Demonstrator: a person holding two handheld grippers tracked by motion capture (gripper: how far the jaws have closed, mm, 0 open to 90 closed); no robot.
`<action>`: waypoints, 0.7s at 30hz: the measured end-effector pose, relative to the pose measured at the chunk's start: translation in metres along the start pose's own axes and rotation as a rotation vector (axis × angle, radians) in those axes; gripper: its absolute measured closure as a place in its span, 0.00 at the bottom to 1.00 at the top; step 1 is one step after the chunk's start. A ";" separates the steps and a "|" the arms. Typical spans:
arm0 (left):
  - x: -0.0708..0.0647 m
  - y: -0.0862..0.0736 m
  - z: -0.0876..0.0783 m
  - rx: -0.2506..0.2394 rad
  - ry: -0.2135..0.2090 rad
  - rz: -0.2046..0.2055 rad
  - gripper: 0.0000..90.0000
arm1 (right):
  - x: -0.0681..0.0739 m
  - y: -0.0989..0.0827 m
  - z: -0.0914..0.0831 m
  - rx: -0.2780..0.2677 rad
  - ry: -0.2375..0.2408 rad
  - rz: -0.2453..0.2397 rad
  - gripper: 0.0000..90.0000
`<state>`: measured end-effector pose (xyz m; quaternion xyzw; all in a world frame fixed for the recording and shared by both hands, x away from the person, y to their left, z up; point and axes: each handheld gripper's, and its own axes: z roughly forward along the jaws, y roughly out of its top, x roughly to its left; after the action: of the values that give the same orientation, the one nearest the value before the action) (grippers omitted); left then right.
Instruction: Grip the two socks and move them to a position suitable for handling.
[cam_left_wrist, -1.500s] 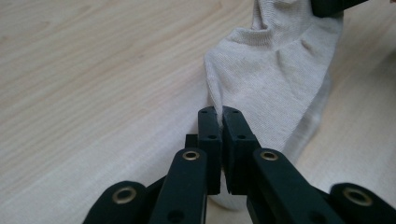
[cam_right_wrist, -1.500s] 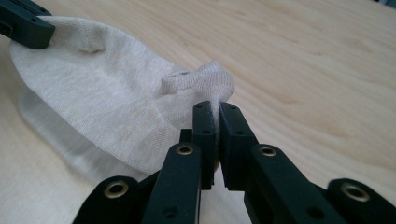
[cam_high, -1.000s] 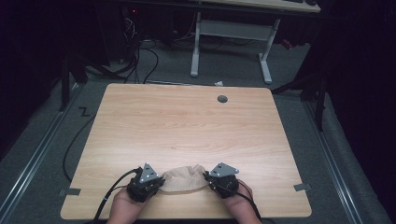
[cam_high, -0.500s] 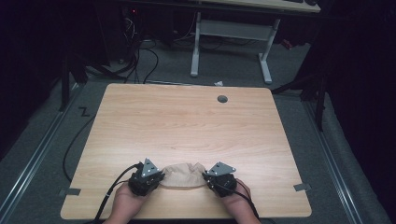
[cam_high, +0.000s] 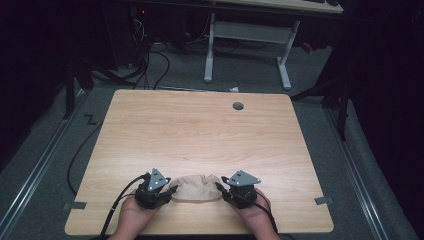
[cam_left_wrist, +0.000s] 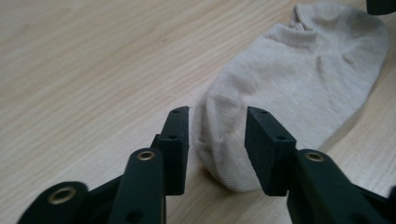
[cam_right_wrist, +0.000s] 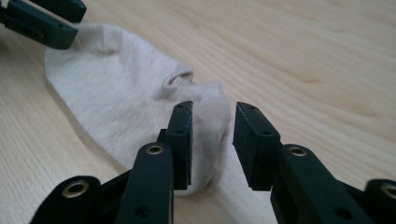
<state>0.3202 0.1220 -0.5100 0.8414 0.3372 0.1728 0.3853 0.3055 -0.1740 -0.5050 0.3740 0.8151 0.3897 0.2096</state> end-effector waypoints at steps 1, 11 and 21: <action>0.002 0.001 -0.003 -0.008 0.002 -0.004 0.64 | -0.001 0.000 -0.001 -0.006 -0.006 0.003 0.74; 0.038 0.001 -0.024 -0.072 0.051 -0.081 0.56 | -0.038 -0.005 -0.011 -0.069 -0.122 0.077 0.66; 0.074 -0.013 -0.026 -0.016 0.114 -0.133 0.49 | -0.076 -0.023 -0.016 -0.062 -0.246 0.146 0.62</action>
<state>0.3530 0.1943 -0.5007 0.8028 0.4122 0.1971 0.3830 0.3333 -0.2504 -0.5100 0.4707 0.7414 0.3801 0.2902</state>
